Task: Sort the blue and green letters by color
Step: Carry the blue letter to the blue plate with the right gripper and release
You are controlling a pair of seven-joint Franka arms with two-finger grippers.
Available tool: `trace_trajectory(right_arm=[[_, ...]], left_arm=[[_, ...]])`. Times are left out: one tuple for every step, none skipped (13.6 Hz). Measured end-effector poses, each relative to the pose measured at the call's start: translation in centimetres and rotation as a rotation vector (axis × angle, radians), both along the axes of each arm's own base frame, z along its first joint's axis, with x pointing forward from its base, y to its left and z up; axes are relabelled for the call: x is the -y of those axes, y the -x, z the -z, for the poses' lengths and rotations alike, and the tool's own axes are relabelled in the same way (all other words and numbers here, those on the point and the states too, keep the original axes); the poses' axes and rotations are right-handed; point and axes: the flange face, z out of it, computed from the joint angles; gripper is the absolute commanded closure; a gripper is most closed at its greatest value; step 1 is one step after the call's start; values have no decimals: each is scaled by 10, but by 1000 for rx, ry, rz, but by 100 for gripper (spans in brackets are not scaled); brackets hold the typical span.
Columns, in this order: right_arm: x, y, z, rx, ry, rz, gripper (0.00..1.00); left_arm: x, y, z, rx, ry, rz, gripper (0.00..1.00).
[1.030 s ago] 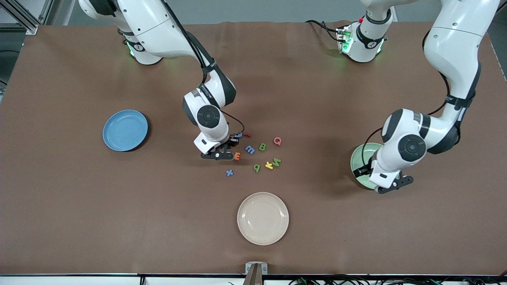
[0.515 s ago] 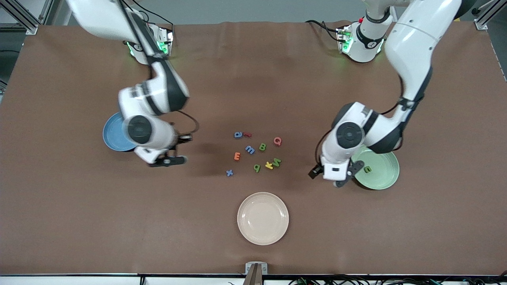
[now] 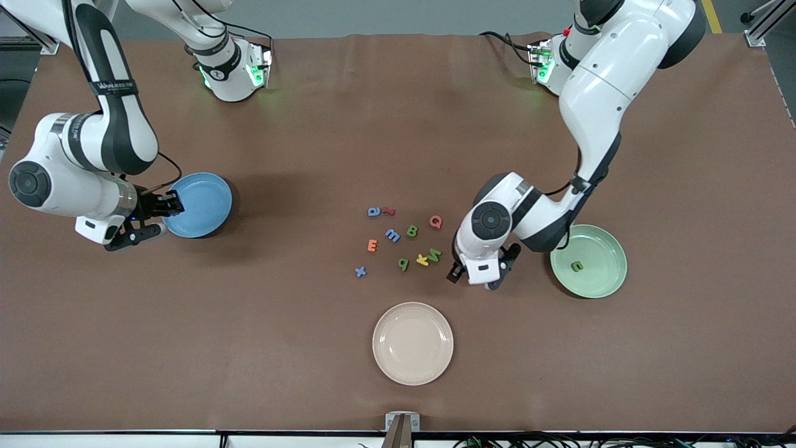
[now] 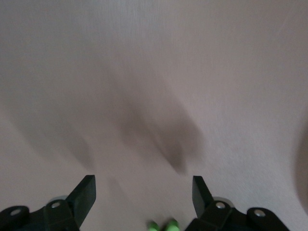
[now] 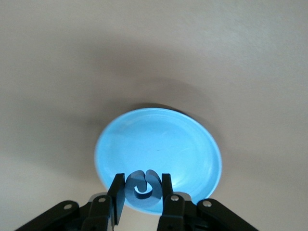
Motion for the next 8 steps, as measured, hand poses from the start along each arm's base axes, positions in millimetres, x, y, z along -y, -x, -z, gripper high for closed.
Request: trace_trajectory(right_arm=[[4, 8, 13, 15, 0, -4, 100], [4, 15, 25, 27, 3, -7, 100], [1, 22, 35, 37, 5, -11, 100], [-2, 28, 44, 49, 7, -15, 100], [-4, 34, 52, 64, 9, -18, 100], [-6, 40, 60, 80, 12, -19, 100], [-6, 46, 67, 94, 16, -19, 100], [-7, 51, 73, 101, 18, -20, 100]], left_arm=[[9, 3, 2, 0, 2, -30, 17], [16, 6, 4, -2, 3, -56, 19], [21, 8, 6, -4, 2, -78, 20], [26, 12, 8, -7, 0, -91, 21], [30, 15, 11, -11, -2, -101, 23], [33, 18, 15, -16, -4, -111, 24], [35, 20, 17, -20, -5, -115, 26], [37, 21, 19, -22, -6, -116, 29]])
